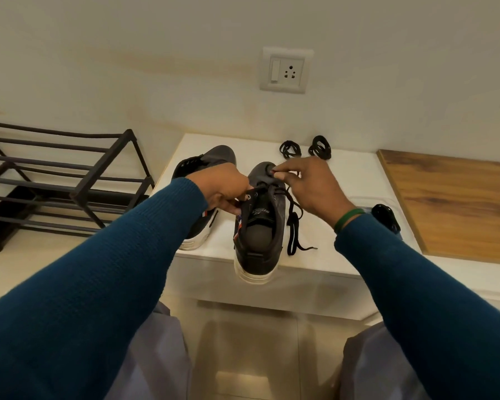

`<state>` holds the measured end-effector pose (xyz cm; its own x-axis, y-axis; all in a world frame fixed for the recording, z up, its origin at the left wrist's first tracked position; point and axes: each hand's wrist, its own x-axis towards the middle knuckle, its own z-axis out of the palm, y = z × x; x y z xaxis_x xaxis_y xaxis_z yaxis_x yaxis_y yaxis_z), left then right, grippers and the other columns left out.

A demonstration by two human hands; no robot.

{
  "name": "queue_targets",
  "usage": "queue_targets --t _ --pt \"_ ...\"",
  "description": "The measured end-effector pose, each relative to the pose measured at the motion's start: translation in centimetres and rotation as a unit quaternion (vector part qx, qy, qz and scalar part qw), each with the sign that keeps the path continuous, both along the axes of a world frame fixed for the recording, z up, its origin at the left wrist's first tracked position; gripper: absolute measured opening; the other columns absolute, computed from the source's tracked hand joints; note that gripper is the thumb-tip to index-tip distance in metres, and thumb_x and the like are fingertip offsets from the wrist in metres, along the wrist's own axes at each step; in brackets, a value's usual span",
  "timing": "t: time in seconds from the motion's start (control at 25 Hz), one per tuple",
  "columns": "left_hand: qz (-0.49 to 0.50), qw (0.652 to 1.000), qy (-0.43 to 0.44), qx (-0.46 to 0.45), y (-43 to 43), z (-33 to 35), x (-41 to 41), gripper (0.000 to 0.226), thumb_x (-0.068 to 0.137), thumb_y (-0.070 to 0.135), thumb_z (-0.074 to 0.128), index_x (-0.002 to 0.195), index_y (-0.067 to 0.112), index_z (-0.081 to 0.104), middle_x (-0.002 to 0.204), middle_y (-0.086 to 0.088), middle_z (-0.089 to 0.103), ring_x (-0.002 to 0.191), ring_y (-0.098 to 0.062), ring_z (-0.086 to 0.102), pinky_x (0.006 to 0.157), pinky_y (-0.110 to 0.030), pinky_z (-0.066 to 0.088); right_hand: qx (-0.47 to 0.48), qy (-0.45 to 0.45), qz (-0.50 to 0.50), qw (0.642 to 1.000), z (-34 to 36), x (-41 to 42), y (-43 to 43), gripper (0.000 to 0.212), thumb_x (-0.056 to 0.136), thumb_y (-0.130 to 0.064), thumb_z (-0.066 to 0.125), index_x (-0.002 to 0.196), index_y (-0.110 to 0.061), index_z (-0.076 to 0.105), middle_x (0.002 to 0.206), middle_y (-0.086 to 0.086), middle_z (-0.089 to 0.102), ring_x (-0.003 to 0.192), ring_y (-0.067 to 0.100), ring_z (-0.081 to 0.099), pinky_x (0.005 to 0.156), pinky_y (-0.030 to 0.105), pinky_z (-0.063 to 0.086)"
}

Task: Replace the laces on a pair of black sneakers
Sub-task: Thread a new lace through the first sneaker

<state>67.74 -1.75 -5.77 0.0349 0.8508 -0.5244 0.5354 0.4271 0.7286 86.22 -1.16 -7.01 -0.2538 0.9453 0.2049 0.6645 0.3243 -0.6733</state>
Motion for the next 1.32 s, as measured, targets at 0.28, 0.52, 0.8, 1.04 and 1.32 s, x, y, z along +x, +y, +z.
queue_targets --t 0.28,0.52,0.8,1.04,1.32 --pt "0.008 1.0 -0.013 -0.011 -0.1 -0.1 -0.4 0.021 0.099 0.003 0.051 0.113 0.003 0.067 0.101 -0.017 0.071 0.091 -0.026 0.072 0.081 -0.037 0.062 -0.009 -0.147 -0.025 0.989 0.0 -3.5 -1.0 0.01 0.094 -0.024 0.064 0.095 -0.019 0.073 0.095 -0.003 0.069 0.092 0.018 0.063 0.093 0.045 0.051" --pt "-0.011 1.0 -0.01 -0.009 0.0 -0.2 -0.4 0.02 0.099 0.002 0.053 0.115 0.0 0.065 0.107 -0.018 0.071 0.103 -0.031 0.071 0.091 -0.043 0.059 -0.08 -0.204 -0.034 0.975 0.6 -4.3 -0.8 0.013 0.094 -0.021 0.062 0.088 -0.015 0.073 0.089 0.002 0.068 0.087 0.022 0.063 0.096 0.049 0.049" --pt "0.047 0.994 -0.093 -0.031 -0.6 0.0 -0.6 0.025 0.102 0.005 0.043 0.121 0.001 0.059 0.112 -0.016 0.068 0.103 -0.03 0.071 0.089 -0.041 0.06 -0.049 -0.248 -0.043 0.966 -0.2 -4.7 -0.3 0.006 0.094 -0.024 0.065 0.091 -0.022 0.069 0.09 -0.003 0.062 0.092 0.02 0.057 0.092 0.039 0.035" --pt "0.076 0.99 -0.122 -0.007 -1.1 -1.7 -0.3 0.019 0.102 0.012 0.049 0.107 0.001 0.064 0.081 -0.009 0.061 0.071 -0.018 0.059 0.073 -0.03 0.056 -0.014 -0.143 0.01 0.99 -0.8 -3.3 -0.2 0.02 0.093 -0.02 0.063 0.112 -0.028 0.065 0.105 -0.004 0.067 0.1 0.022 0.059 0.096 0.044 0.043" --pt "0.213 0.941 -0.176 0.195 0.5 0.9 -0.2 0.021 0.105 0.009 0.041 0.113 -0.001 0.058 0.09 -0.012 0.065 0.072 -0.015 0.067 0.065 -0.025 0.058 0.029 -0.201 0.062 0.977 -1.1 -2.8 0.1 0.02 0.099 -0.03 0.056 0.113 -0.033 0.07 0.102 -0.008 0.058 0.104 0.021 0.055 0.091 0.045 0.036"
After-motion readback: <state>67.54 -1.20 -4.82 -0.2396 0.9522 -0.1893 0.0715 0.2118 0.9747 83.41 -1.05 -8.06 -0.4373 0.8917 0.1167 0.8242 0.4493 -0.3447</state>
